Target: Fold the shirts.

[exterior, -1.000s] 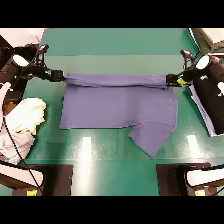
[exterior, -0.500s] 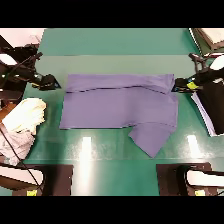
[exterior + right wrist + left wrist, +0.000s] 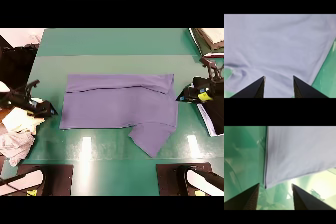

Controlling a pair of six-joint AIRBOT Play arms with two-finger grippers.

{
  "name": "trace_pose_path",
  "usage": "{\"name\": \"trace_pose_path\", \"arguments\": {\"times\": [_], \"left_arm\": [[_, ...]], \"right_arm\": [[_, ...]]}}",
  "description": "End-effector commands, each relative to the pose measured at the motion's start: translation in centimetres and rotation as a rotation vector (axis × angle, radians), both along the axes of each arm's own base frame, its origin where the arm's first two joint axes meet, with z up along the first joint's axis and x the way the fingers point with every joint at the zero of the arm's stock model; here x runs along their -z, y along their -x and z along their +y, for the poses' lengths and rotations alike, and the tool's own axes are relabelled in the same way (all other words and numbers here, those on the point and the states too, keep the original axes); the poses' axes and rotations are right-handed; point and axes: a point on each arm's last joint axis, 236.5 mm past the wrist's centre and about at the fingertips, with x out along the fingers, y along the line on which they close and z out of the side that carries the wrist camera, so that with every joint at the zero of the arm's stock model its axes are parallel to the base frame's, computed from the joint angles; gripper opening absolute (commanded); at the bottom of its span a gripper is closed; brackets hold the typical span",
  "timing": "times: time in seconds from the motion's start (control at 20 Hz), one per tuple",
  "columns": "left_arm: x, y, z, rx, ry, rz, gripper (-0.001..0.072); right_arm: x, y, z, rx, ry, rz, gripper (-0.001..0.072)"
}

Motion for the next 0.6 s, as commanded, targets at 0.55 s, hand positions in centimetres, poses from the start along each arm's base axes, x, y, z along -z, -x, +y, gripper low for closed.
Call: {"name": "trace_pose_path", "arguments": {"times": [0.55], "left_arm": [[4.0, 2.3, -2.5, 0.009, -0.033, -0.011, 0.0469]], "right_arm": [[-0.8, 3.6, 1.1, 0.002, -0.01, -0.052, 0.0362]]}}
